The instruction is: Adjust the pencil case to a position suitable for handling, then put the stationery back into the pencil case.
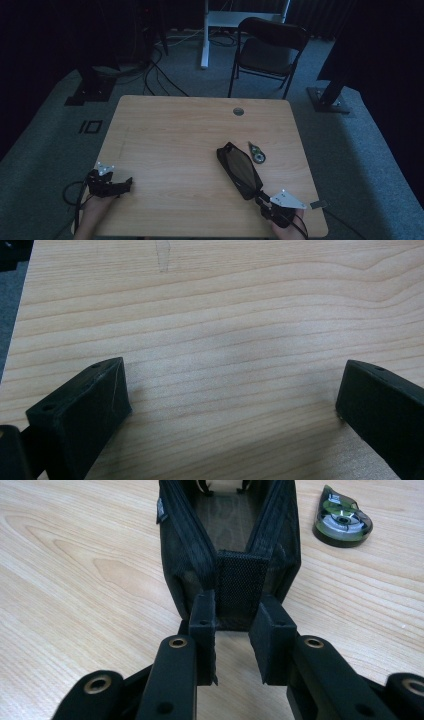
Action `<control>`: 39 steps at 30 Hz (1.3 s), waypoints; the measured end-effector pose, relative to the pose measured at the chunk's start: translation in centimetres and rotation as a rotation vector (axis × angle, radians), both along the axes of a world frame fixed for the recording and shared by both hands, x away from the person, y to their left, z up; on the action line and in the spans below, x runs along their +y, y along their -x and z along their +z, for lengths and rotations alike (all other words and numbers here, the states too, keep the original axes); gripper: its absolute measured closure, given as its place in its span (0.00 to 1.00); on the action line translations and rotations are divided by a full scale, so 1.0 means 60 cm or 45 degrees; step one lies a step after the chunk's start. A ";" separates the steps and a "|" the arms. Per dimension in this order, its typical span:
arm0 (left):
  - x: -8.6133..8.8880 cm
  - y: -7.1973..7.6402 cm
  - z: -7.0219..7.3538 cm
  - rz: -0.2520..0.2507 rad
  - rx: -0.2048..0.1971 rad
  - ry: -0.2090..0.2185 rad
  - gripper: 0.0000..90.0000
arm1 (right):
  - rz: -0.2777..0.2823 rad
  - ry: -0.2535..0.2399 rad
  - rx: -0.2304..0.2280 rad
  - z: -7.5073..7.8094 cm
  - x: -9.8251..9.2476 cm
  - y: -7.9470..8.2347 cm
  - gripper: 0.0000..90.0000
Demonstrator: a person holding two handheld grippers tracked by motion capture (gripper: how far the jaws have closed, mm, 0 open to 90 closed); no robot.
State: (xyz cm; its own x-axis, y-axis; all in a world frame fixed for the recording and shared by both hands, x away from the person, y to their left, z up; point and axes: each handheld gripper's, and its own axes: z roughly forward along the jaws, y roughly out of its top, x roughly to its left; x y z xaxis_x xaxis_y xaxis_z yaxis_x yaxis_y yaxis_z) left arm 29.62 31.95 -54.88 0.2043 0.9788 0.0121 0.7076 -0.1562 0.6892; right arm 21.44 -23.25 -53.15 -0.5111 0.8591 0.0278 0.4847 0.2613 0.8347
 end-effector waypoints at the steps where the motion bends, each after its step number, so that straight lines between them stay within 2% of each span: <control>1: 0.000 0.000 0.000 0.000 0.000 0.000 0.01 | 0.000 -0.003 0.004 -0.001 0.000 -0.002 0.81; 11: 0.000 0.000 0.000 -0.001 0.000 0.000 0.01 | 0.034 0.013 -0.002 0.004 0.010 -0.028 0.80; 15: 0.000 0.000 0.000 -0.001 0.000 0.000 0.01 | 0.037 0.003 -0.033 0.012 0.011 -0.032 0.73; 19: 0.000 0.000 0.000 0.000 -0.001 0.001 0.01 | 0.038 -0.038 -0.045 0.023 0.007 -0.033 0.68; 29: 0.000 0.000 0.000 -0.001 -0.001 0.000 0.01 | 0.040 -0.103 -0.128 0.066 -0.006 -0.037 0.60; 32: 0.000 0.000 0.000 -0.001 -0.001 0.000 0.01 | 0.035 -0.130 -0.150 0.078 -0.009 -0.043 0.58; 39: 0.000 0.000 0.000 -0.001 -0.001 0.000 0.01 | 0.015 -0.148 -0.195 0.100 -0.014 -0.067 0.57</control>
State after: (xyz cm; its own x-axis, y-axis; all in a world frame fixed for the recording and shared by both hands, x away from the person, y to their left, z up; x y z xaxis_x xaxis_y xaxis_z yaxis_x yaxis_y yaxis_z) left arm 29.61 31.95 -54.88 0.2049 0.9787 0.0121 0.7072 -0.1566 0.6895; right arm 25.46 -24.11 -47.14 -0.5272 0.8484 0.0472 0.3467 0.1641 0.9235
